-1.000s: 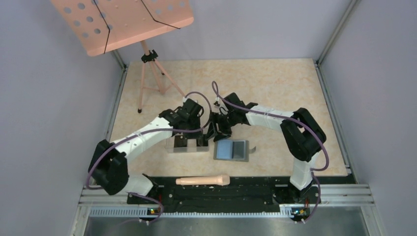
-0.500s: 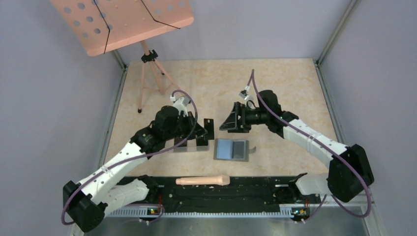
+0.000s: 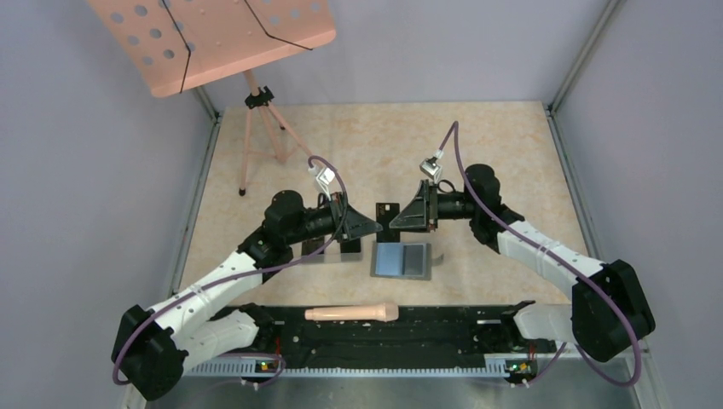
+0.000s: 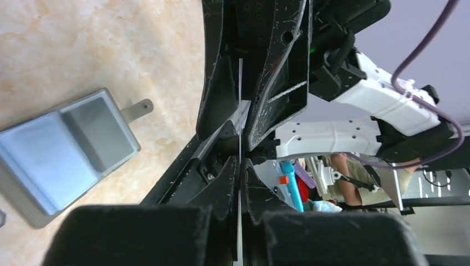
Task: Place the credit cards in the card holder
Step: Insert the credit card into the card holder.
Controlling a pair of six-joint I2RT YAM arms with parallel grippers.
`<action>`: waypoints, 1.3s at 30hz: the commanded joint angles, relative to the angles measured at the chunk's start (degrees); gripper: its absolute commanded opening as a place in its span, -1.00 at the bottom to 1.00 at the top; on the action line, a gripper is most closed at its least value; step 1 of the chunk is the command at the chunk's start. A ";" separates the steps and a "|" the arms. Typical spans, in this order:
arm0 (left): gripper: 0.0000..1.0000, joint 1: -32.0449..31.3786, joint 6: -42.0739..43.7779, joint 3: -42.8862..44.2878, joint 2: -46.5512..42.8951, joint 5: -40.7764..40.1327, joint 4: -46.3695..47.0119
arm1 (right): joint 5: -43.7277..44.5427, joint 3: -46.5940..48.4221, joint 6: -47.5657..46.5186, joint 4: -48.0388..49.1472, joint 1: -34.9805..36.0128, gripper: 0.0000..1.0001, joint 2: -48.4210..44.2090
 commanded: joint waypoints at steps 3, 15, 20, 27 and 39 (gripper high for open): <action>-1.00 0.32 -1.53 0.14 -0.03 3.01 5.56 | -2.70 -2.06 9.57 18.58 -0.50 -0.39 -1.16; -0.24 0.32 0.55 0.66 2.25 1.72 -1.15 | -0.17 -1.78 2.09 6.36 -0.65 -1.00 -2.37; 0.05 0.32 4.52 2.82 5.37 -4.03 -11.30 | 8.80 2.38 -11.20 -18.36 -2.12 -1.00 -3.52; 0.07 -1.36 10.00 15.31 20.49 -11.25 -29.58 | 14.16 -1.16 -15.84 -30.12 -8.61 -1.00 -6.36; 0.13 -8.22 16.04 38.17 48.22 -25.15 -52.37 | 16.67 -2.91 -21.33 -38.49 -10.68 -1.00 -7.78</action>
